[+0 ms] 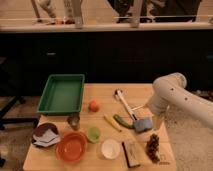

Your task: Place sponge in tray

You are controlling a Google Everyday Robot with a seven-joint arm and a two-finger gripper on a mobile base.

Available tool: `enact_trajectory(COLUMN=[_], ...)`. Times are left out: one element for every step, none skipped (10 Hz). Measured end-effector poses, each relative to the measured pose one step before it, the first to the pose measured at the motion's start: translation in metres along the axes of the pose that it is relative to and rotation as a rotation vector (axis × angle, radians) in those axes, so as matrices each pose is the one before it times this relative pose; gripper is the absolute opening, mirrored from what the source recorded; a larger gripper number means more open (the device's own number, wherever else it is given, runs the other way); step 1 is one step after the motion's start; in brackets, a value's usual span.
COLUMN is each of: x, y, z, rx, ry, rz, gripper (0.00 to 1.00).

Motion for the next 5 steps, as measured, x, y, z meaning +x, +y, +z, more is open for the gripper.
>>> enact_trajectory(x=[0.00145,-0.00007,-0.00190,0.00094,0.00021], y=[-0.00063,-0.00073,-0.00160,0.00040,0.00024], z=[0.00515,0.00126,0.00015,-0.00009,0.00027], rx=[-0.00436,-0.00151,0.00131,0.00038,0.00005], ry=[-0.00039,0.00296,-0.00137,0.00121,-0.00067], rz=[-0.00130,-0.00306,-0.00208,0.00192,0.00095], gripper=[0.80,0.80,0.80,0.80,0.80])
